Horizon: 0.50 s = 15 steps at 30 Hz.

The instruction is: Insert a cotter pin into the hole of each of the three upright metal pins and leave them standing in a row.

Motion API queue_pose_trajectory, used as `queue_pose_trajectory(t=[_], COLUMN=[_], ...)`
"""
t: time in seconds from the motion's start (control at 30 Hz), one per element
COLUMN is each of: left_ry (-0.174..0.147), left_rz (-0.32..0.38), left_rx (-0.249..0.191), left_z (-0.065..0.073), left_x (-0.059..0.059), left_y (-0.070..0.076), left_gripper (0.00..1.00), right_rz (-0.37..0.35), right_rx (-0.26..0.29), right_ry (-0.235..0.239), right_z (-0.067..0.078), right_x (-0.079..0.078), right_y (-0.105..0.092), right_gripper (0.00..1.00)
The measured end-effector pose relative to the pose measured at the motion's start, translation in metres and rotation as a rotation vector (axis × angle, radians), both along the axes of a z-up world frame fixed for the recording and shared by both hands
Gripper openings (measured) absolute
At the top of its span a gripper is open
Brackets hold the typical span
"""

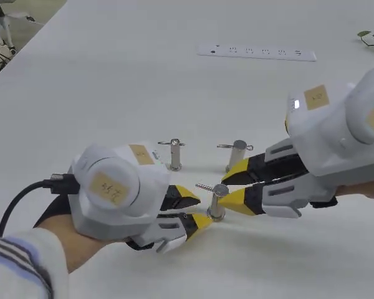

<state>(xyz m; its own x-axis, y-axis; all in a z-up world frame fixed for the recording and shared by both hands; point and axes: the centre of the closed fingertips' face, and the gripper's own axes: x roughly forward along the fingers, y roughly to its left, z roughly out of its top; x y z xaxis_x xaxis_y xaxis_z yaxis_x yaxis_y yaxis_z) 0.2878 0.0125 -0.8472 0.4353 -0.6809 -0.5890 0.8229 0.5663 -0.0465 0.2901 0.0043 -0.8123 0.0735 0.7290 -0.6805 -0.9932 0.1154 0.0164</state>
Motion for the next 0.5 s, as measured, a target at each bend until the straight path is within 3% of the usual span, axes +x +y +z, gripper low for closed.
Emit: queue_pose_trajectory(t=[0.07,0.13,0.27,0.4,0.5], left_ry=[-0.001,0.026,0.039,0.042,0.036], left_rz=[-0.005,-0.011,-0.015,0.010,0.024], left_rx=[-0.008,-0.013,-0.001,-0.039,-0.044], left_z=[0.003,0.001,-0.002,-0.001,0.000], left_x=[-0.001,-0.005,-0.009,-0.008,-0.006], left_y=[0.001,0.002,0.005,0.006,0.008], left_gripper=[0.23,0.26,0.37,0.51,0.59], right_rz=[-0.001,-0.001,-0.007,-0.022,-0.039], right_rx=[-0.002,-0.011,-0.004,-0.013,-0.015], right_ry=[-0.004,-0.012,-0.004,-0.011,-0.005], right_z=[-0.001,-0.004,-0.005,-0.009,-0.011], right_x=[0.000,0.000,-0.001,-0.001,-0.001], right_y=[0.001,0.002,0.006,0.008,0.008], right_gripper=[0.20,0.21,0.21,0.21,0.21])
